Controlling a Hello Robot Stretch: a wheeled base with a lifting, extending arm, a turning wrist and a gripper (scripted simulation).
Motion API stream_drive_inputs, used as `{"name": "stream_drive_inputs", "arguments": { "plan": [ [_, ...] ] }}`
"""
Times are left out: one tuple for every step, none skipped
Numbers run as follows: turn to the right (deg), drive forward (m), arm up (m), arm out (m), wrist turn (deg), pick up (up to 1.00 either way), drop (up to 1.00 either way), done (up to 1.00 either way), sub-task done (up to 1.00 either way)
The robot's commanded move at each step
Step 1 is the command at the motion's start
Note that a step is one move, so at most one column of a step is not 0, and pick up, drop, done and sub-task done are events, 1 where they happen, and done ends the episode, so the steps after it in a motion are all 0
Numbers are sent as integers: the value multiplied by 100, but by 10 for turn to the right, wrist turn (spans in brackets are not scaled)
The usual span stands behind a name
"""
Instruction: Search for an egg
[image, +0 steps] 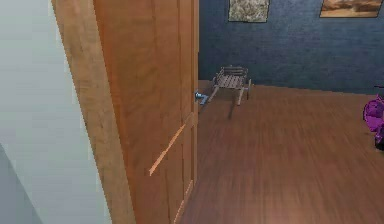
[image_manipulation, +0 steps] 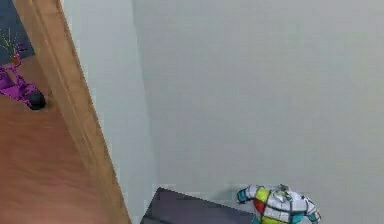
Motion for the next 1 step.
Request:
{"name": "stream_drive_inputs", "arguments": {
  "plan": [
    [210,0,0,0,0,0,0,0,0]
  ]
}}
